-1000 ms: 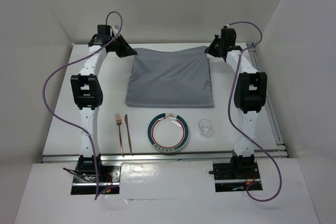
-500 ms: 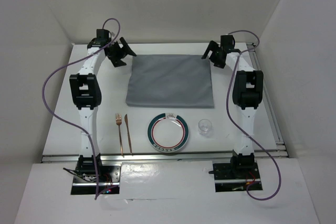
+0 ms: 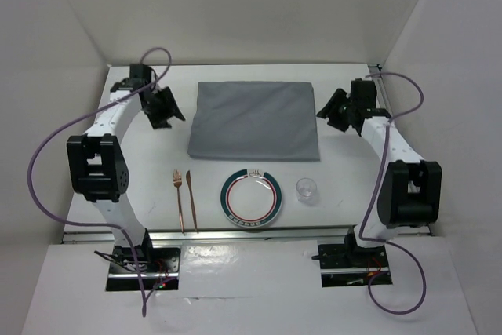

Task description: Set the dinner table for one person

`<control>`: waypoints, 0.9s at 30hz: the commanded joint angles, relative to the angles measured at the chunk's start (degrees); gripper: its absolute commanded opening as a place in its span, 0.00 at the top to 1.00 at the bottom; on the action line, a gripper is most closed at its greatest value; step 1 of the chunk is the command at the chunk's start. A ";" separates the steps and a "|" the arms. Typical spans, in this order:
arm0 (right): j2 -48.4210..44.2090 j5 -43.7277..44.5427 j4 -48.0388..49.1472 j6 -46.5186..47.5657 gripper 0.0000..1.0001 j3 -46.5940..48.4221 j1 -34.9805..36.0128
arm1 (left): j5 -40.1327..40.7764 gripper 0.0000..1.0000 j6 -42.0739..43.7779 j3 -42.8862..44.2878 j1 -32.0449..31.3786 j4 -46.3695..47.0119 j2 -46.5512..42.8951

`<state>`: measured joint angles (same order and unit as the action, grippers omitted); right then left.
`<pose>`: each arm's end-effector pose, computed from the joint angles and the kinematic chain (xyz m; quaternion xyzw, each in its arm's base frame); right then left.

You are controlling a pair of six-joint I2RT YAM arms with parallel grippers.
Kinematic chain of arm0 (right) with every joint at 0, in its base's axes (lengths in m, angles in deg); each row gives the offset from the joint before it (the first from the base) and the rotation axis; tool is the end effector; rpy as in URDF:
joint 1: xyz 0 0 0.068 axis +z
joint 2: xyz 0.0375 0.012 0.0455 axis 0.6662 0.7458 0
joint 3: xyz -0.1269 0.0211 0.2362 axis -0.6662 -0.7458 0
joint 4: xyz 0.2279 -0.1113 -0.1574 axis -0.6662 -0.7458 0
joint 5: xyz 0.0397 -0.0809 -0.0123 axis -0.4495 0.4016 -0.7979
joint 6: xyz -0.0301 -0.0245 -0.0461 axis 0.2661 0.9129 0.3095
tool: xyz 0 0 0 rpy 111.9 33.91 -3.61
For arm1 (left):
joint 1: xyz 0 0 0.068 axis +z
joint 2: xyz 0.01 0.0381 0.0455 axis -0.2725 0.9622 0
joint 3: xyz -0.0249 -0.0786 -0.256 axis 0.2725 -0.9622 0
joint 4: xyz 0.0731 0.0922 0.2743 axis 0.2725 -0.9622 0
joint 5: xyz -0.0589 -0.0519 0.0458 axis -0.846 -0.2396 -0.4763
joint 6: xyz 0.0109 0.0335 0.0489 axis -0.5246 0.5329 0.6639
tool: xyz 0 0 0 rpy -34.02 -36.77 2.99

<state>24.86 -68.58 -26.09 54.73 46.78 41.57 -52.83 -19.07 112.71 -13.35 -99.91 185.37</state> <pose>0.3947 0.0060 0.2408 0.2213 0.8810 0.1860 0.3746 0.4483 0.0101 0.2594 -0.2554 0.9117 -0.1748 0.2701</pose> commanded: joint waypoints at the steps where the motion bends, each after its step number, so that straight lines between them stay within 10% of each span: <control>1: -3.31 -4.30 -1.01 -2.77 0.35 -8.87 -1.63 | -5.09 0.23 1.22 -11.82 -1.76 1.33 -0.39; 4: -3.31 -6.86 -2.23 -4.00 0.17 -12.31 -2.43 | -5.11 0.16 1.22 -13.95 -2.89 2.04 1.09; 11: -0.76 -9.94 0.39 -6.11 0.20 -16.00 -2.96 | -5.11 0.21 0.69 -16.69 -3.95 4.24 3.73; 15: 3.36 -8.81 2.15 -6.73 0.28 -17.23 -2.96 | -2.03 0.54 -0.70 -17.30 -4.48 5.99 6.02; 19: 6.52 -8.19 3.30 -6.21 0.48 -16.71 -2.96 | -2.03 0.99 -1.94 -17.30 -4.48 5.99 7.42; 27: 7.15 -6.26 2.77 -3.57 1.00 -18.02 -2.96 | 2.01 1.00 -4.22 -22.21 -4.48 5.47 2.25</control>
<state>31.81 -76.27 -24.41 49.73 30.17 38.75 -54.97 -22.46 93.63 -17.53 -93.35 190.42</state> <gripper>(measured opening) 0.048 0.042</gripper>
